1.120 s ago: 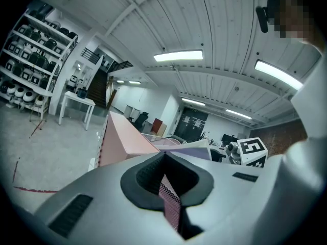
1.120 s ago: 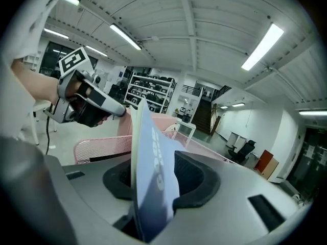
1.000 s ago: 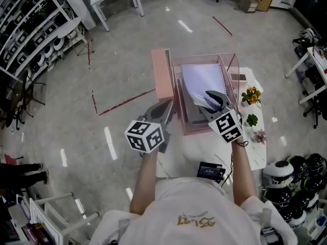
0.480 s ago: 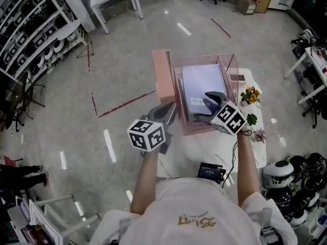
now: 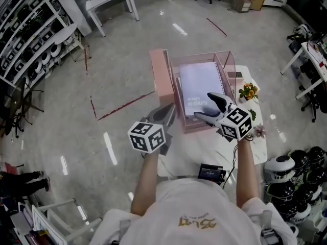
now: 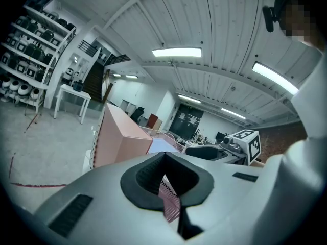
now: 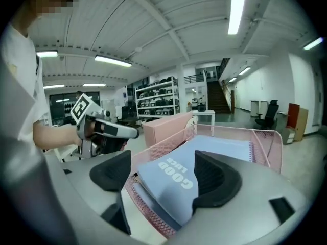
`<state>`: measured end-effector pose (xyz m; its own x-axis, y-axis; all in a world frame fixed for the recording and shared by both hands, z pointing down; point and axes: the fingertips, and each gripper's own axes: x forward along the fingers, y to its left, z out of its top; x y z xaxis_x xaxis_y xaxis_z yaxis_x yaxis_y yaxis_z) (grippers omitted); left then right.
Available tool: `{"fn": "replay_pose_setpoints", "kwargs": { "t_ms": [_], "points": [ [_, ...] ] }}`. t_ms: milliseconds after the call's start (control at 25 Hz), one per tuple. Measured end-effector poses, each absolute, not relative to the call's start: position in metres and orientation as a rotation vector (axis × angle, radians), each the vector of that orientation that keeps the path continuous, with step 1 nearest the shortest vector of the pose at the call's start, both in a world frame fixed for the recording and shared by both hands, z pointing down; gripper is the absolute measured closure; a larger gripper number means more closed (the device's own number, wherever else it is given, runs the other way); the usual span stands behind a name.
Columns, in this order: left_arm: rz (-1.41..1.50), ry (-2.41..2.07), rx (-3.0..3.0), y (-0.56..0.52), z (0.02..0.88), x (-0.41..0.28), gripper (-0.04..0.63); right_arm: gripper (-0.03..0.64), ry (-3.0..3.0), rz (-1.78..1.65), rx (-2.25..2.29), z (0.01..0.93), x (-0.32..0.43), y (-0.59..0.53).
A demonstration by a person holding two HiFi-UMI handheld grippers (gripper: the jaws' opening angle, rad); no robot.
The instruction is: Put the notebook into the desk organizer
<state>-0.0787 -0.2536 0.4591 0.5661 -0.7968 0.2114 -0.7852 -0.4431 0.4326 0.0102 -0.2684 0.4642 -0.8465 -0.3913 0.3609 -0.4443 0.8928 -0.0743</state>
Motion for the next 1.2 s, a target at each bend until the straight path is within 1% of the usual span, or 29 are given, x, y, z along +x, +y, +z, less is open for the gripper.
{"fn": "replay_pose_setpoints", "kwargs": {
  "t_ms": [80, 160, 240, 400, 480, 560, 640, 720, 1080, 1200],
  "points": [
    [-0.033, -1.266, 2.320, -0.252, 0.458, -0.077, 0.577, 0.241, -2.771, 0.275, 0.724, 0.456, 0.018, -0.265],
    [-0.036, -1.269, 2.329, -0.251, 0.458, -0.075, 0.577, 0.291, -2.815, 0.339, 0.831, 0.449, 0.027, -0.260],
    [-0.034, -1.271, 2.341, -0.250, 0.458, -0.073, 0.577, 0.351, -2.856, 0.425, 0.939, 0.445, 0.038, -0.255],
    [-0.033, -1.276, 2.370, -0.246, 0.455, -0.065, 0.577, 0.496, -2.910, 0.548, 1.136, 0.438, 0.058, -0.244],
    [-0.035, -1.277, 2.383, -0.244, 0.454, -0.062, 0.577, 0.553, -2.918, 0.527, 1.237, 0.433, 0.067, -0.239],
    [-0.042, -1.278, 2.390, -0.243, 0.453, -0.061, 0.577, 0.603, -2.890, 0.418, 1.332, 0.429, 0.073, -0.237],
    [-0.047, -1.281, 2.395, -0.242, 0.452, -0.060, 0.577, 0.604, -2.839, 0.277, 1.403, 0.425, 0.077, -0.236],
    [-0.037, -1.287, 2.401, -0.242, 0.453, -0.060, 0.577, 0.604, -2.803, 0.224, 1.435, 0.424, 0.078, -0.235],
    [-0.014, -1.291, 2.408, -0.241, 0.455, -0.062, 0.577, 0.604, -2.800, 0.269, 1.578, 0.423, 0.084, -0.234],
    [-0.017, -1.286, 2.406, -0.240, 0.456, -0.065, 0.577, 0.604, -2.768, 0.195, 1.585, 0.423, 0.081, -0.233]
  ]
}}
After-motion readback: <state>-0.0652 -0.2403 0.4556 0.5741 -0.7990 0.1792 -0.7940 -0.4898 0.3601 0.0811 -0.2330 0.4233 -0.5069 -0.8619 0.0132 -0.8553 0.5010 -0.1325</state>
